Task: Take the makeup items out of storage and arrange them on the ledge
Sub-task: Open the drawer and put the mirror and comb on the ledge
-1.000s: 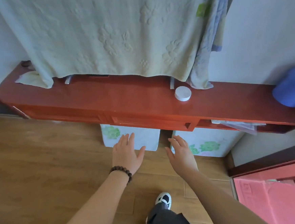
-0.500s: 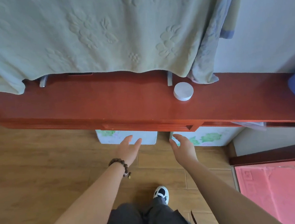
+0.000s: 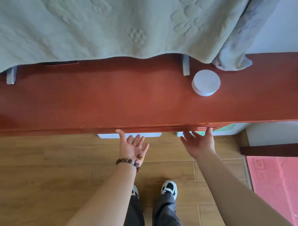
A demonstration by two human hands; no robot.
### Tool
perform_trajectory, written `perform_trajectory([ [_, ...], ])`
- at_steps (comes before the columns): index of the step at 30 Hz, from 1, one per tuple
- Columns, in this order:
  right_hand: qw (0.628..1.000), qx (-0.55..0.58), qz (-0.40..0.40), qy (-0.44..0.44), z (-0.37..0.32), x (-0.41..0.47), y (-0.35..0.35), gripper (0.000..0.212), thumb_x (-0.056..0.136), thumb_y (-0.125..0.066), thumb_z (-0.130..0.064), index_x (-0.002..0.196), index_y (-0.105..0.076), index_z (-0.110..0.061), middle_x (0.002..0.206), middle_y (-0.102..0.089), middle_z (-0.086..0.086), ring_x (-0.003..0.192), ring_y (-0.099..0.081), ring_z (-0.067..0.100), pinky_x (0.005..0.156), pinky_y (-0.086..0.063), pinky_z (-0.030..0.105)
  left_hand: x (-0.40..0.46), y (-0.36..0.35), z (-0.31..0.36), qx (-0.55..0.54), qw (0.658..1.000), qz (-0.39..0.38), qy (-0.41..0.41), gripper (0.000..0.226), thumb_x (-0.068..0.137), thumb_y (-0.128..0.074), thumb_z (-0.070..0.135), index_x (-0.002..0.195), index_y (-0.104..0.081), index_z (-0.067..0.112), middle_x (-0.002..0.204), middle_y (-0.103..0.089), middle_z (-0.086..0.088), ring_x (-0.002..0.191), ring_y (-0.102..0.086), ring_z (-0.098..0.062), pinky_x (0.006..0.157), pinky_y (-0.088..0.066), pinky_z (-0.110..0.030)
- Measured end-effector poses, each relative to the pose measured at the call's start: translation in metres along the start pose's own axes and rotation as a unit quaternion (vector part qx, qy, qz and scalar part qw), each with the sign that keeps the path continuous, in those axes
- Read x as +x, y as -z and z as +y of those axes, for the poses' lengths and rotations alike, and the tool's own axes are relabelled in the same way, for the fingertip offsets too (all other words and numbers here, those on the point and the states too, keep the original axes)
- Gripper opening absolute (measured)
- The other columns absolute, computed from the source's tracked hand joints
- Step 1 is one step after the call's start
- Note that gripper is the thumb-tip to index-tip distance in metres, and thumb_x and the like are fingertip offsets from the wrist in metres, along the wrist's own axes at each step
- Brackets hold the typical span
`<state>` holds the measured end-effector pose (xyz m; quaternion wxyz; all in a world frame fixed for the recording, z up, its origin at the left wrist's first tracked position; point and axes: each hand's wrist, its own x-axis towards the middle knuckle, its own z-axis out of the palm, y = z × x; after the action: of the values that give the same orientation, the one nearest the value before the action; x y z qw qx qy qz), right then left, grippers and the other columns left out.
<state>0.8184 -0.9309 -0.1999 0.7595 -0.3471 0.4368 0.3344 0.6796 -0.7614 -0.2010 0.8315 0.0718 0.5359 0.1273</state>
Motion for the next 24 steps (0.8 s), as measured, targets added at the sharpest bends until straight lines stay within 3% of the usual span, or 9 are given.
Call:
perform_trajectory([
  [5,0.998,0.032,-0.049,0.000,0.007,0.009,0.000,0.089,0.088,-0.034,-0.069,0.147,-0.022,-0.004,0.148,-0.036,0.012,0.137,-0.036,0.024,0.116,-0.022,0.048,0.008,-0.001,-0.004,-0.055,0.998,-0.036,-0.011,0.099,0.066,-0.054,0.077,0.142,-0.034,0.016,0.140,-0.044,-0.005,0.124,-0.051,-0.026,0.107,-0.036,-0.054],
  [9,0.997,0.049,-0.063,0.001,0.012,0.016,0.001,0.092,0.084,-0.039,-0.072,0.142,-0.032,-0.002,0.143,-0.043,0.011,0.135,-0.038,0.024,0.116,-0.023,0.046,0.013,0.001,-0.004,-0.057,0.997,-0.048,-0.016,0.093,0.072,-0.052,0.075,0.140,-0.035,0.014,0.139,-0.043,-0.005,0.121,-0.050,-0.024,0.107,-0.037,-0.053],
  [13,0.997,0.044,-0.069,0.005,0.013,0.019,0.008,0.095,0.084,-0.039,-0.072,0.145,-0.027,-0.002,0.145,-0.040,0.011,0.136,-0.038,0.024,0.117,-0.021,0.043,0.014,0.003,-0.005,-0.050,0.998,-0.042,-0.019,0.093,0.069,-0.054,0.076,0.135,-0.040,0.012,0.138,-0.045,-0.008,0.117,-0.054,-0.023,0.100,-0.043,-0.051],
  [19,0.998,0.023,-0.062,0.016,0.027,0.003,0.030,0.094,0.081,-0.037,-0.076,0.141,-0.033,-0.003,0.142,-0.042,0.010,0.137,-0.036,0.022,0.114,-0.024,0.043,-0.004,0.027,-0.023,-0.076,0.997,-0.030,-0.016,0.091,0.075,-0.048,0.073,0.141,-0.035,0.011,0.140,-0.043,-0.010,0.127,-0.045,-0.026,0.108,-0.036,-0.054],
  [24,0.997,0.030,-0.068,0.017,0.046,-0.018,0.070,0.099,0.080,-0.038,-0.076,0.149,-0.017,-0.008,0.150,-0.033,0.009,0.142,-0.028,0.021,0.117,-0.021,0.044,-0.029,0.059,-0.038,-0.083,0.996,-0.026,-0.004,0.102,0.058,-0.055,0.069,0.141,-0.035,0.013,0.144,-0.041,-0.010,0.131,-0.042,-0.027,0.107,-0.035,-0.053],
])
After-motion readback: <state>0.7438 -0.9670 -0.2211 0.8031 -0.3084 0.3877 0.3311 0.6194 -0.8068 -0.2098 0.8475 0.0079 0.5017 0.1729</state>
